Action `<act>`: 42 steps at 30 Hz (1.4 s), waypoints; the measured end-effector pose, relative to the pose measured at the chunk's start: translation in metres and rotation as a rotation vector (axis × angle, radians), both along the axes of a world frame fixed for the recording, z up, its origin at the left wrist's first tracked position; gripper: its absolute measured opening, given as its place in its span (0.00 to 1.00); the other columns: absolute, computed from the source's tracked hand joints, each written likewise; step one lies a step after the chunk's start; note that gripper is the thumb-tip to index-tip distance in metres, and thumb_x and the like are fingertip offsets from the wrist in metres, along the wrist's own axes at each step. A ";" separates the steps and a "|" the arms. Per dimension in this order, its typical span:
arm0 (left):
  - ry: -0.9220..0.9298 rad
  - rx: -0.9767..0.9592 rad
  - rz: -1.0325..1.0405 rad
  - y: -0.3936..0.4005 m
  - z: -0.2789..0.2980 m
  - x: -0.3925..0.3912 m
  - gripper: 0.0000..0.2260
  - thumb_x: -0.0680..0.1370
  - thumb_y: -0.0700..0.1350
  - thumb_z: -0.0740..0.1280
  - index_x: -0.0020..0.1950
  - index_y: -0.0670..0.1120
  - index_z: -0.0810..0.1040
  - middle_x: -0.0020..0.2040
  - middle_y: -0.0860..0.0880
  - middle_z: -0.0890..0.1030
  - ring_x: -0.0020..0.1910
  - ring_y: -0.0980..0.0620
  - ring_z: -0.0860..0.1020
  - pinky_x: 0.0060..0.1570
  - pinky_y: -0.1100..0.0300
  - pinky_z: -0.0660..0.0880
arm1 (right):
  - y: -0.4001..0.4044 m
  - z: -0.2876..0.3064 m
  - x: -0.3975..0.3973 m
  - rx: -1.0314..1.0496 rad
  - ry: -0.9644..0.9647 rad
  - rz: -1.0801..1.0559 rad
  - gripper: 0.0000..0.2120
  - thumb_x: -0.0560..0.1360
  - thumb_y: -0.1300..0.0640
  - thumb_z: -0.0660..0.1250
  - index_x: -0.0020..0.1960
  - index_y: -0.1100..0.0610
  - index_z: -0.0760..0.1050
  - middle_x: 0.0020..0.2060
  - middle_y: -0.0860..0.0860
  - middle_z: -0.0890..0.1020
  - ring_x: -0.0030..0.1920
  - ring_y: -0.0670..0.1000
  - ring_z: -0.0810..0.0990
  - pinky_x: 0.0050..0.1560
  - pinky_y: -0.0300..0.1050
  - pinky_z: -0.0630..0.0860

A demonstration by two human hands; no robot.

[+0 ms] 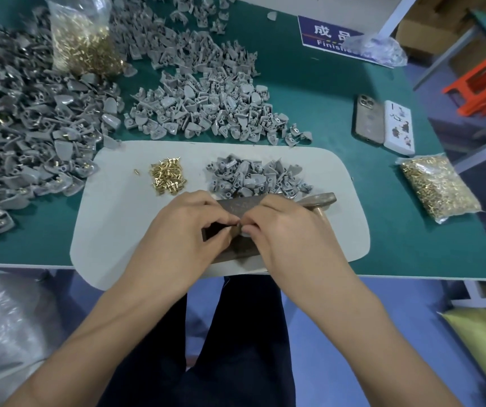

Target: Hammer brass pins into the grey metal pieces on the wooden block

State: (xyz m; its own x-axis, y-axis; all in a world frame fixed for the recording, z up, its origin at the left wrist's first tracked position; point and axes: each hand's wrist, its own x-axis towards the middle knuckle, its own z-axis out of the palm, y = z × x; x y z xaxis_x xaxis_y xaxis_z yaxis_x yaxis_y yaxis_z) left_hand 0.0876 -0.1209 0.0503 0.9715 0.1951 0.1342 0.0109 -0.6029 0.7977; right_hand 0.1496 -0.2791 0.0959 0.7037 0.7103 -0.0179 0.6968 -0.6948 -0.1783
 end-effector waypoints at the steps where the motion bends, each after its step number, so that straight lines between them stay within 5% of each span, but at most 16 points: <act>1: 0.001 0.000 -0.001 0.000 0.000 0.000 0.07 0.73 0.40 0.76 0.48 0.52 0.87 0.42 0.58 0.78 0.44 0.61 0.75 0.44 0.73 0.66 | -0.004 -0.002 0.002 0.065 0.048 -0.020 0.03 0.80 0.58 0.69 0.49 0.54 0.82 0.45 0.49 0.78 0.46 0.54 0.80 0.42 0.44 0.71; 5: 0.006 0.036 -0.034 0.002 0.001 -0.001 0.06 0.75 0.43 0.75 0.50 0.53 0.86 0.45 0.58 0.78 0.46 0.59 0.74 0.47 0.65 0.71 | -0.012 -0.011 0.003 0.240 0.137 -0.067 0.04 0.79 0.59 0.69 0.51 0.54 0.83 0.46 0.49 0.80 0.47 0.53 0.80 0.47 0.56 0.77; 14: -0.022 0.084 -0.058 0.004 -0.003 0.001 0.06 0.75 0.44 0.75 0.51 0.51 0.86 0.45 0.58 0.78 0.45 0.60 0.73 0.45 0.67 0.67 | -0.009 -0.017 0.008 0.332 0.141 -0.102 0.02 0.73 0.58 0.71 0.44 0.52 0.81 0.38 0.44 0.77 0.39 0.44 0.75 0.43 0.49 0.77; 26: -0.046 0.070 -0.022 0.002 -0.005 0.000 0.04 0.74 0.43 0.76 0.48 0.49 0.86 0.43 0.58 0.78 0.44 0.59 0.73 0.45 0.69 0.68 | 0.005 0.005 0.002 0.012 -0.142 0.053 0.08 0.69 0.61 0.77 0.37 0.56 0.79 0.34 0.51 0.79 0.34 0.54 0.80 0.31 0.43 0.65; 31: -0.058 0.065 -0.012 0.001 -0.005 0.001 0.06 0.72 0.39 0.77 0.46 0.49 0.86 0.42 0.55 0.79 0.44 0.57 0.74 0.45 0.70 0.68 | 0.006 0.017 -0.004 -0.205 -0.145 0.111 0.10 0.68 0.62 0.76 0.43 0.52 0.78 0.43 0.48 0.79 0.45 0.51 0.81 0.35 0.42 0.62; 35: -0.051 0.074 -0.023 0.003 -0.005 0.001 0.09 0.71 0.36 0.77 0.46 0.50 0.87 0.40 0.56 0.78 0.43 0.59 0.72 0.45 0.74 0.65 | 0.016 0.023 -0.004 -0.283 -0.096 0.214 0.15 0.76 0.68 0.55 0.59 0.58 0.72 0.59 0.55 0.73 0.62 0.56 0.71 0.48 0.46 0.67; 42: -0.026 0.088 -0.054 0.004 -0.003 0.002 0.12 0.68 0.31 0.73 0.37 0.48 0.84 0.37 0.53 0.76 0.40 0.54 0.73 0.40 0.55 0.72 | 0.038 0.024 -0.010 -0.487 -0.103 0.185 0.15 0.81 0.67 0.58 0.66 0.65 0.72 0.61 0.61 0.74 0.64 0.62 0.72 0.53 0.55 0.75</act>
